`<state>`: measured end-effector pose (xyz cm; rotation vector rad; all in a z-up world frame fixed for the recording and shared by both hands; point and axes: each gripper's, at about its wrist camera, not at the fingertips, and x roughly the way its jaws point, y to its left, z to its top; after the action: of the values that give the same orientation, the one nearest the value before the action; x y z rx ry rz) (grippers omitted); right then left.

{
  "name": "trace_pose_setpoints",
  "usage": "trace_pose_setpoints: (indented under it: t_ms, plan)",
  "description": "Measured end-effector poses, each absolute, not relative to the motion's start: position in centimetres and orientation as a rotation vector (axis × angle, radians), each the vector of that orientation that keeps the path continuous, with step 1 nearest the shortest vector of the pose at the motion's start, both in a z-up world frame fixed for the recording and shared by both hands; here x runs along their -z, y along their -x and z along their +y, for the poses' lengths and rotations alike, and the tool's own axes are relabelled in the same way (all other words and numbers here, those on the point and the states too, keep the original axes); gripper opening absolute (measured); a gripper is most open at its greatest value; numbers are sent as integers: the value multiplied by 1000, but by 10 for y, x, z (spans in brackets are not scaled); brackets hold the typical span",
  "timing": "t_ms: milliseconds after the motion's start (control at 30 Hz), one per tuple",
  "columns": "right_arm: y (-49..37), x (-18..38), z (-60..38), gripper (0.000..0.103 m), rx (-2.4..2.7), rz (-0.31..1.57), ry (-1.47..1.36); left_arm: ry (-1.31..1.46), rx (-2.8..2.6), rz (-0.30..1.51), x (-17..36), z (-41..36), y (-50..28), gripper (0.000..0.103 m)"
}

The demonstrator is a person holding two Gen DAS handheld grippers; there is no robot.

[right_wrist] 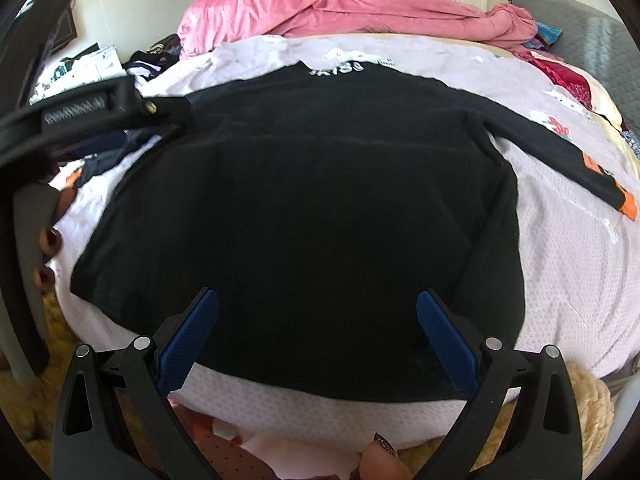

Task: Fold small clothes
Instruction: 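Move the right tool toward the orange cuff of the romper sleeve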

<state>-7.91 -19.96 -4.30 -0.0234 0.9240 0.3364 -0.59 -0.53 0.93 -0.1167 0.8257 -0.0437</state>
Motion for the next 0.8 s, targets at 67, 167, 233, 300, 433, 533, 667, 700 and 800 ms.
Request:
trace_pose_setpoints:
  t_ms: [67,167,233,300,433,533,667,700,800]
  plan:
    - [79,46,-207,99,-307,938,20,119,44,826,-9,-5,6,95]
    - [78,49,-231,99,-239,959,-13,117,43,825,-9,-6,6,95]
    - [79,50,-252,99,-182,966,-45,120,46,825,-9,-6,7,95]
    - [79,50,-269,99,-136,961,-62,119,47,824,-9,-7,8,95]
    - [80,53,-302,99,-61,971,-117,115,52,821,-10,-9,9,95]
    - [82,53,-323,98,-15,972,-165,111,55,824,-10,-11,10,95]
    - [88,41,-333,98,-24,920,-210,117,62,828,-11,-14,9,95]
    - [89,35,-329,98,-47,895,-209,118,64,831,-11,-15,9,95]
    - [85,24,-310,98,-161,853,-190,117,73,844,-10,-22,4,95]
